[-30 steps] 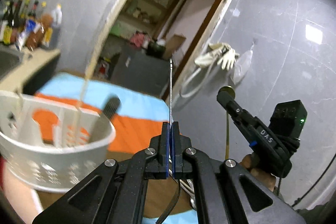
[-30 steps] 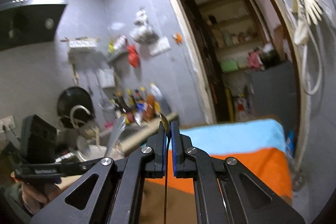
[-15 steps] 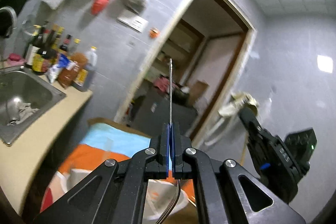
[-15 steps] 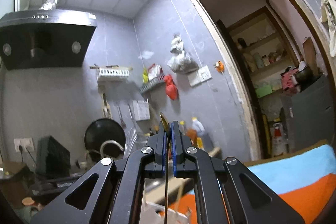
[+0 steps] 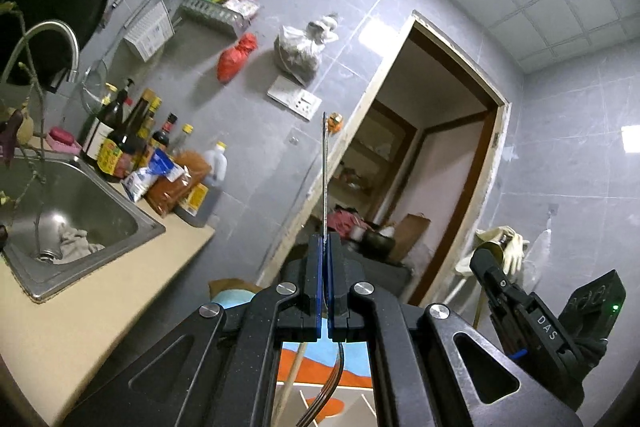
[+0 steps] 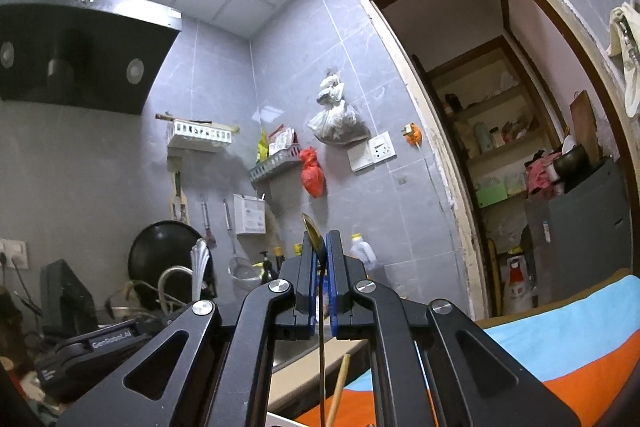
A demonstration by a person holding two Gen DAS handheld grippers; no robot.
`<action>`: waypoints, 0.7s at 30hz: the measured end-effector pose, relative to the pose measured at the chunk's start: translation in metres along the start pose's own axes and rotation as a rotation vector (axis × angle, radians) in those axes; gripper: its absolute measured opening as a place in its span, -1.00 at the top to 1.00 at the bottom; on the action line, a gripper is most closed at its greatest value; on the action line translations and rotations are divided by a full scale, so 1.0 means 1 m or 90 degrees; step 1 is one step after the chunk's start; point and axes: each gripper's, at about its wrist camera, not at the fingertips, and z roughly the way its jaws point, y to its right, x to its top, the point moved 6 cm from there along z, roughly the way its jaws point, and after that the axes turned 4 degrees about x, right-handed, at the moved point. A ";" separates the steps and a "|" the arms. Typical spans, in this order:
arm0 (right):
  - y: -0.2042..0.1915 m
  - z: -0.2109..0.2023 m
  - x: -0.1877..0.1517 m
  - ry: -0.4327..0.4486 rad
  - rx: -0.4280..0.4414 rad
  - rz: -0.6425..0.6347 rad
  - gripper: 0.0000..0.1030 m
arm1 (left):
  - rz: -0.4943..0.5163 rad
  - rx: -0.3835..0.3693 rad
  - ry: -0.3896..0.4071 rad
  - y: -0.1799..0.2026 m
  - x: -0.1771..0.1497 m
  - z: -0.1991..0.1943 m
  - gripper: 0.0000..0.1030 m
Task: Organize utensils
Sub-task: 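Open the left tool over the holder while the right tool releases its spoon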
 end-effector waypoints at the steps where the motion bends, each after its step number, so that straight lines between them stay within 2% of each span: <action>1: 0.001 0.001 -0.003 -0.001 -0.001 0.000 0.94 | 0.006 0.003 0.006 0.000 -0.002 -0.001 1.00; 8: 0.005 0.007 -0.017 -0.013 -0.009 -0.008 0.94 | 0.057 0.016 0.038 0.005 -0.014 -0.007 1.00; 16: 0.002 0.010 -0.031 -0.041 -0.006 -0.017 0.92 | 0.085 0.020 0.013 0.003 -0.026 -0.007 1.00; 21: 0.000 0.010 -0.038 -0.070 -0.002 -0.021 0.92 | 0.084 0.018 -0.026 0.001 -0.032 -0.011 1.00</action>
